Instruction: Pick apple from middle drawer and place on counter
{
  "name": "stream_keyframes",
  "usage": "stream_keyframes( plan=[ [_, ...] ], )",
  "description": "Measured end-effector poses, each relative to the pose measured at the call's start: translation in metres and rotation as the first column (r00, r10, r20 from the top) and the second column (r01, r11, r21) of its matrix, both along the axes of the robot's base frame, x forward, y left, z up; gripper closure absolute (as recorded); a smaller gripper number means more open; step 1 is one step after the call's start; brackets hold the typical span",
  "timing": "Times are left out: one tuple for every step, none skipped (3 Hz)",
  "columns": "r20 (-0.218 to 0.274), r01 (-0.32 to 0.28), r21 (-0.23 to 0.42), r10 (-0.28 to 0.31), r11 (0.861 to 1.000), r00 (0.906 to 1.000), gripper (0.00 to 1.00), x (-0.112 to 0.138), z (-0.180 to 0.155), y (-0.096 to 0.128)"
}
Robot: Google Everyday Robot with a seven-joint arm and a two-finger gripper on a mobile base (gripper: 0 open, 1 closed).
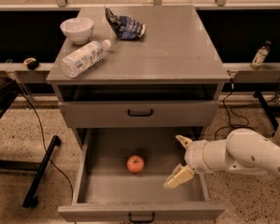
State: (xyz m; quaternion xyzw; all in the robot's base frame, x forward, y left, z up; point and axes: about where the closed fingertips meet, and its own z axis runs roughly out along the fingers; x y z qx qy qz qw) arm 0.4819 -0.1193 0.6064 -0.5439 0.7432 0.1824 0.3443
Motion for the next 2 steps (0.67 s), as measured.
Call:
stream_keyframes(
  plan=[
    [0.048,0.06,-0.004,-0.06,0.998,0.9971,0.0,0.0193,-0.0031,-0.0063],
    [0.049,0.06,-0.004,-0.059,0.998,0.997,0.0,0.0194,-0.0028,-0.0062]
  ],
)
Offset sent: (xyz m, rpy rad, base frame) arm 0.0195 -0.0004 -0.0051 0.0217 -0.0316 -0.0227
